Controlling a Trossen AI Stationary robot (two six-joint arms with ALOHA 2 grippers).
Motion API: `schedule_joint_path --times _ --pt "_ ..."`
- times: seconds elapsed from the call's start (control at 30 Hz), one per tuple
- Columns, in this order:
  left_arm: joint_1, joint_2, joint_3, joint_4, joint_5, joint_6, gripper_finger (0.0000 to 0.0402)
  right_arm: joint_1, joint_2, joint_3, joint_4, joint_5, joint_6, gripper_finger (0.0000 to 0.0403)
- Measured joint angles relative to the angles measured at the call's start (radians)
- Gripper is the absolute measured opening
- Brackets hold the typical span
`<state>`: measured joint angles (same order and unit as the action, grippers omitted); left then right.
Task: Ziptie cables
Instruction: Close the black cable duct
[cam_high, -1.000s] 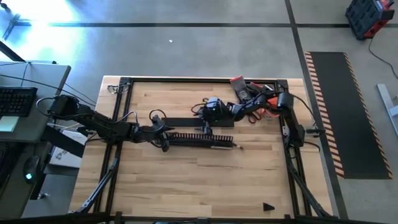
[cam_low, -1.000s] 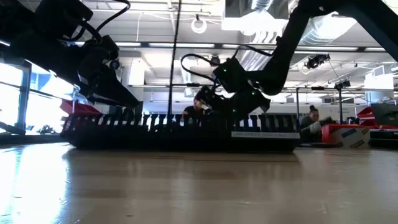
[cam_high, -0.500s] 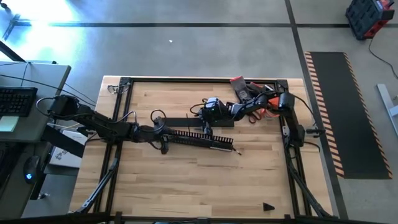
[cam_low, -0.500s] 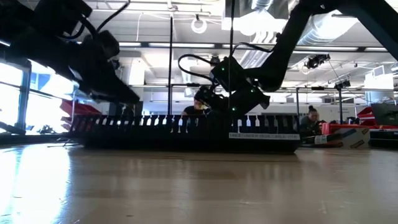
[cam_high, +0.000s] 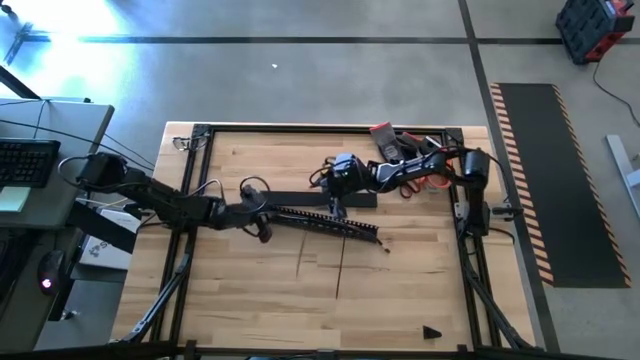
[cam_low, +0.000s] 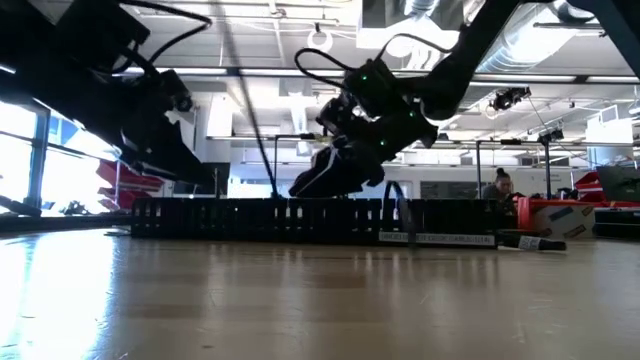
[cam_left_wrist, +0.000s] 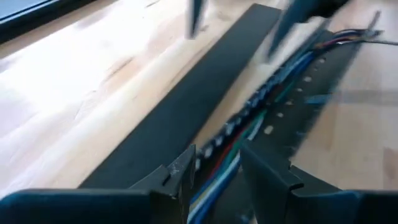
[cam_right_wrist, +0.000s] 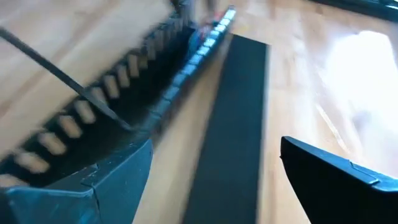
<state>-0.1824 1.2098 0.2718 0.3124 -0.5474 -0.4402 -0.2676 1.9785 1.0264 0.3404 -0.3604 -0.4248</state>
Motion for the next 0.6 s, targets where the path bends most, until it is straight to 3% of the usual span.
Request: schedule_joint_path --times 0.13,0.23,0.33,0.6 --pt "0.073 0.002 0.000 -0.001 0.082 0.005 0.0101 0.001 -0.008 0.000 0.012 0.012 0.004 0.0339" --pt "0.136 0.009 0.000 -0.002 0.260 0.018 0.0101 -0.007 -0.008 0.000 0.008 0.074 0.032 0.0339" --pt "0.166 0.022 0.000 0.005 0.405 0.023 0.0101 -0.017 -0.008 0.000 0.005 0.068 0.066 0.0339" --pt "0.117 0.035 0.001 0.016 0.550 -0.056 0.0101 0.002 -0.008 0.000 -0.056 0.054 0.059 0.0339"
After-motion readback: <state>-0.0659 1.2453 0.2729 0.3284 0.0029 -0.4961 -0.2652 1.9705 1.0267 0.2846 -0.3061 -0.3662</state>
